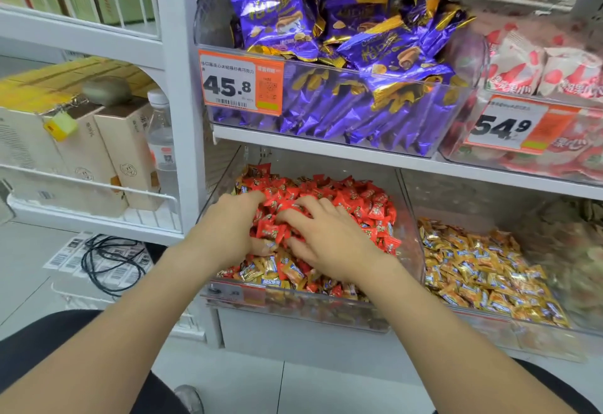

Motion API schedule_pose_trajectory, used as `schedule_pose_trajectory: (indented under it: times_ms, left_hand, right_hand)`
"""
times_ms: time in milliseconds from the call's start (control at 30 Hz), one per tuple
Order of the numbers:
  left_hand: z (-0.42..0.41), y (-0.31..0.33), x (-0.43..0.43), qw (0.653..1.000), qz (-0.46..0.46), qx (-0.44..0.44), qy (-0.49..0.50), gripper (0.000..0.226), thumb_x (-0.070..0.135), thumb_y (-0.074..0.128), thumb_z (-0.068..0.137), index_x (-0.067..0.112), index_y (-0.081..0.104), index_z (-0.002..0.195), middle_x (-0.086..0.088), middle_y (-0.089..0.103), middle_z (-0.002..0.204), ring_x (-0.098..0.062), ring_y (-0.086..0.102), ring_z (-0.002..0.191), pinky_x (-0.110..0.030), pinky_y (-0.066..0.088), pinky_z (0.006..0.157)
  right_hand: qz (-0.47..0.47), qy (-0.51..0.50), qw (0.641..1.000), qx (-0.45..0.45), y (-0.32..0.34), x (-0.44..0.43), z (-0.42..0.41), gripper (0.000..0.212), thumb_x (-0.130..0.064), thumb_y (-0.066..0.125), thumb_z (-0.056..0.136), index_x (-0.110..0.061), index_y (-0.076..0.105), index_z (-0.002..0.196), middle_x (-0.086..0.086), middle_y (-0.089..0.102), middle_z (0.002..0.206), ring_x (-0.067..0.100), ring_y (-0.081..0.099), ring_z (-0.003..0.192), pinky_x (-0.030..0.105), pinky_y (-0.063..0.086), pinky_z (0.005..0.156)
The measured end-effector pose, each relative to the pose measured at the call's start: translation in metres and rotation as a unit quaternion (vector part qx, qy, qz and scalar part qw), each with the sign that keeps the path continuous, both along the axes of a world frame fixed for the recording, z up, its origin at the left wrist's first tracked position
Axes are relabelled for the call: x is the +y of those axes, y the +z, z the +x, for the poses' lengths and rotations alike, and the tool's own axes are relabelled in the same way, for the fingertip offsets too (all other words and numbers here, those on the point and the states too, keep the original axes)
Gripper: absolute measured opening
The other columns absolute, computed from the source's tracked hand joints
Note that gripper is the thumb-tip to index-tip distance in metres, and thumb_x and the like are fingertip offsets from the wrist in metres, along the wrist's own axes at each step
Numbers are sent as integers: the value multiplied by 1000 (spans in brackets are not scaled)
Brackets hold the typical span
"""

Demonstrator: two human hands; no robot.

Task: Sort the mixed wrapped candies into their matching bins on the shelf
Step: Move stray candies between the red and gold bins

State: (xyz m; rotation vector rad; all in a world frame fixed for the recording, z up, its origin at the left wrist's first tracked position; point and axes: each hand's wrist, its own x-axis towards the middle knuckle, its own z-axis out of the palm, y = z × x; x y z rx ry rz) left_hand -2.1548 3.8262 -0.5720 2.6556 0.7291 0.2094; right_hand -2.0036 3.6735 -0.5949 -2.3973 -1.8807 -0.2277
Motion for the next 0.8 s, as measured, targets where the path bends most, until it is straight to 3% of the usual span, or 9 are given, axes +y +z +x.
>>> schedule_pose_trajectory:
  times_ms: [67, 167, 300, 400, 467, 567, 667, 800]
  left_hand:
    - [4, 0, -3, 998, -11, -55, -17, 83, 39, 97, 68, 26, 52, 137, -2, 68, 111, -26, 65, 102, -37, 52, 85]
    - [12, -1, -11, 993, -41, -97, -50, 87, 38, 96, 69, 32, 46, 140, 2, 66, 113, -21, 63, 103, -39, 52, 89]
    - [17, -1, -17, 993, -38, -84, -78, 97, 44, 100, 58, 33, 49, 140, 8, 59, 121, -14, 57, 103, -35, 49, 89]
    - [14, -2, -16, 994, -25, -77, -76, 97, 40, 102, 54, 35, 52, 136, 12, 48, 121, -13, 52, 105, -31, 45, 88]
    - [10, -1, -14, 994, -31, -75, -71, 86, 32, 104, 53, 34, 53, 122, 11, 42, 116, -13, 52, 101, -32, 46, 85]
    - [2, 0, -8, 996, -16, -59, -66, 65, 30, 102, 58, 32, 54, 103, 11, 41, 110, -14, 52, 98, -35, 48, 84]
    - [-5, 1, -2, 996, 27, -53, -73, 48, 34, 98, 65, 33, 59, 95, 11, 44, 107, -13, 52, 94, -40, 50, 86]
    - [-12, -4, -6, 979, 174, -50, -93, 29, 24, 84, 85, 31, 65, 106, 7, 45, 114, -19, 46, 105, -43, 51, 89]
  right_hand:
    - [5, -18, 1000, -4, 5, -6, 7, 44, -50, 48, 103, -37, 45, 145, 2, 51, 134, 29, 51, 116, 45, 44, 93]
    - [10, -46, 999, -23, 13, -17, 13, 41, -52, 45, 102, -37, 47, 140, -1, 52, 125, 28, 51, 112, 43, 39, 89]
    - [17, -84, 996, -29, 22, -31, 15, 41, -51, 46, 95, -33, 61, 128, -1, 50, 127, 27, 40, 117, 46, 40, 94]
    - [42, -122, 992, -16, 27, -40, 7, 40, -43, 57, 84, -30, 69, 120, 0, 48, 133, 27, 37, 125, 47, 38, 102]
    - [82, -118, 990, 12, 26, -43, 0, 42, -26, 65, 79, -28, 67, 121, -2, 49, 129, 26, 39, 122, 44, 39, 99]
    - [138, -14, 985, 102, 25, -36, -14, 38, 0, 61, 81, -23, 70, 110, -5, 62, 111, 19, 53, 108, 34, 45, 94]
    - [93, 32, 978, 185, 22, -22, -33, 24, -7, 65, 94, -23, 75, 109, -10, 75, 101, 6, 64, 93, 23, 49, 86]
    - [35, -11, 984, 172, 12, -8, -37, 23, -23, 70, 96, -24, 75, 118, -3, 78, 102, 19, 70, 96, 40, 58, 85]
